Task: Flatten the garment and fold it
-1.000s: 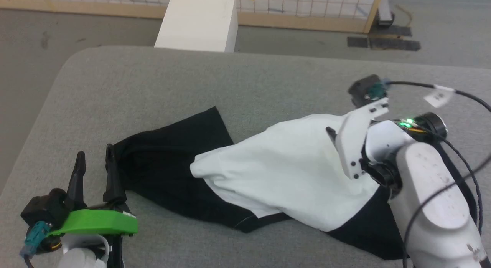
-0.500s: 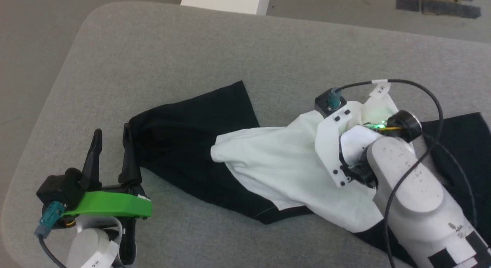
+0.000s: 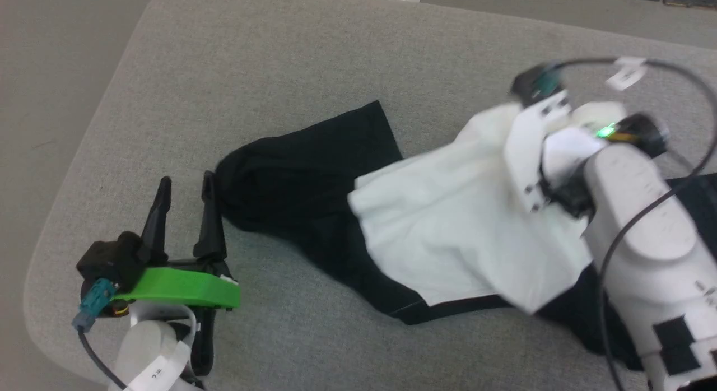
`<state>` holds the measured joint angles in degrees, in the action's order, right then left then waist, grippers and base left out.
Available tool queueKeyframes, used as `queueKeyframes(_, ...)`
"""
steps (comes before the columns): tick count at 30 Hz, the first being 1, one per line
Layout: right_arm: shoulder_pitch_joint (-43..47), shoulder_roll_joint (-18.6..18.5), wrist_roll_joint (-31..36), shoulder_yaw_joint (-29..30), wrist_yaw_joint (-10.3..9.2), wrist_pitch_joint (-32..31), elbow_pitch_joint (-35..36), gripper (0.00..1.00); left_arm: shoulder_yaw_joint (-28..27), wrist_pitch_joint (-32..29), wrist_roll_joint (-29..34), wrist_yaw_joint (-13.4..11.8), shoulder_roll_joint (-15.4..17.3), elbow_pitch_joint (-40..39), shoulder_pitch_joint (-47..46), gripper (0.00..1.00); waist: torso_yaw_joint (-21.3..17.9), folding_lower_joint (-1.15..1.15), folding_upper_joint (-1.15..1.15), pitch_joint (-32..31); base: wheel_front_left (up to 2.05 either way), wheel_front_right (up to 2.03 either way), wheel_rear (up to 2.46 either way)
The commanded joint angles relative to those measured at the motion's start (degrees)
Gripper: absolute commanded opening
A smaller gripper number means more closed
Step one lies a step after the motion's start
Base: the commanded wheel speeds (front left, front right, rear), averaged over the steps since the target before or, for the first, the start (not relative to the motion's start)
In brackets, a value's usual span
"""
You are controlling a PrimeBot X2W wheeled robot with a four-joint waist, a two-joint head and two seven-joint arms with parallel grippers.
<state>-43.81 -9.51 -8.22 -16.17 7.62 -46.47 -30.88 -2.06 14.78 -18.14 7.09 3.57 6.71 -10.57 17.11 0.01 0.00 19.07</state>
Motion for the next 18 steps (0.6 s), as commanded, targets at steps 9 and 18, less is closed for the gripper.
queueKeyframes(9,-9.98,3.42,16.12,12.0,-0.13,11.73,-1.22,0.0,2.66,0.21,-1.65,0.39,-0.22,0.55,-2.69,1.0,3.52,-0.01,0.0,3.71,0.0,0.0,0.0)
queueKeyframes(18,-11.62,5.93,17.1,15.75,-0.13,17.31,-6.56,1.0,2.51,0.21,-2.29,0.39,0.0,1.97,-2.64,1.0,2.86,-0.01,0.0,1.92,0.0,0.0,0.0)
